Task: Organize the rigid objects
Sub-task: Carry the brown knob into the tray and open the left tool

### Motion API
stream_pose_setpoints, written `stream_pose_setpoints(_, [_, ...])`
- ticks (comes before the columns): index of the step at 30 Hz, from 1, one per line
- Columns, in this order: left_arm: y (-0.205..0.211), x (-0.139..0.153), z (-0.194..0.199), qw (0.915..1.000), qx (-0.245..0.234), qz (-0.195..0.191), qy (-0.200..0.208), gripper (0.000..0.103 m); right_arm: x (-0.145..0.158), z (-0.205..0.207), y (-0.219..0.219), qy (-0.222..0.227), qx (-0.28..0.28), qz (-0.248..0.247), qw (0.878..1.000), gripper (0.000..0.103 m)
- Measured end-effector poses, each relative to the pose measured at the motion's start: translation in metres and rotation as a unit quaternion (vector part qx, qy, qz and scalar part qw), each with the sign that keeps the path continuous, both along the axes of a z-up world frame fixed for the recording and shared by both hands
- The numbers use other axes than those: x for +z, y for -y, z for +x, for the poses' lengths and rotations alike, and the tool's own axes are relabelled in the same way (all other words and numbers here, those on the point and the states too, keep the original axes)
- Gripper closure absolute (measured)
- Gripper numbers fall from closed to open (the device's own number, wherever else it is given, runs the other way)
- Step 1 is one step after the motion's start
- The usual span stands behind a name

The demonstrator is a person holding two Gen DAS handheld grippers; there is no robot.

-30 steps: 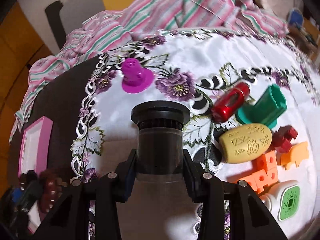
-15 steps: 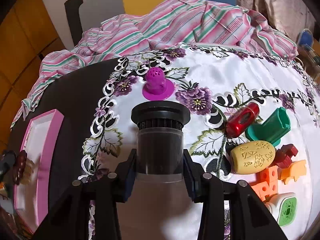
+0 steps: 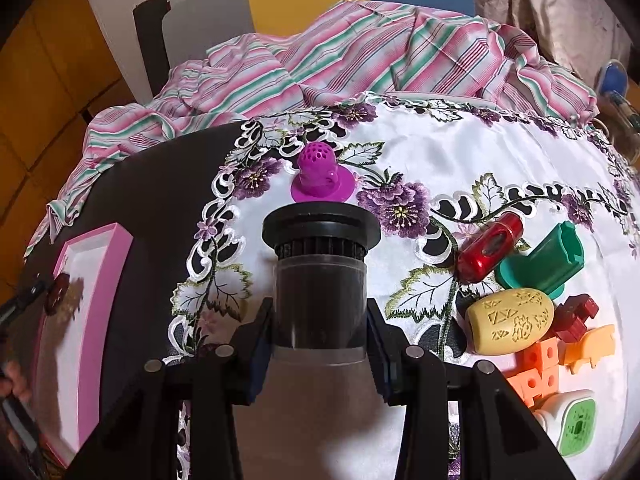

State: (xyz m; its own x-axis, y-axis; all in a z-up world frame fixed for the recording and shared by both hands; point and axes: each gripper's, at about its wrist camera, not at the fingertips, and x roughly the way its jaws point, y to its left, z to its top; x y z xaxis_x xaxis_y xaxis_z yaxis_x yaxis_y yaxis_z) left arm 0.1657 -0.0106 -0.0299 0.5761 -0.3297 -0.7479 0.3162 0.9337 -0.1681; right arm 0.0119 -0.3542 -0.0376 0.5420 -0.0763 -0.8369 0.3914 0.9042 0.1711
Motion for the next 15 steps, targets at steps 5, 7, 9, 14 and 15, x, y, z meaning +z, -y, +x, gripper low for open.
stream_pose_setpoints(5, [-0.007,-0.002,0.02,0.9998,0.017,0.006,0.005,0.081,-0.001,0.001,0.004,-0.001,-0.008,0.003,1.0,0.06])
stream_pose_setpoints(7, [-0.01,0.001,0.022,0.9997,0.024,0.004,0.011,0.071,-0.001,0.001,0.004,0.0,-0.009,0.003,1.0,0.06])
stream_pose_setpoints(9, [-0.014,0.008,0.018,0.9991,0.035,0.005,0.025,0.062,-0.001,0.002,0.005,-0.002,-0.009,0.001,1.0,0.06])
stream_pose_setpoints(14, [-0.027,0.021,-0.005,0.9981,0.046,-0.02,0.036,0.057,-0.002,0.002,0.004,-0.004,-0.01,-0.001,1.0,0.06])
stream_pose_setpoints(15, [-0.029,0.02,-0.01,0.998,0.049,-0.022,0.034,0.057,-0.002,0.002,0.004,-0.003,-0.01,0.0,1.0,0.06])
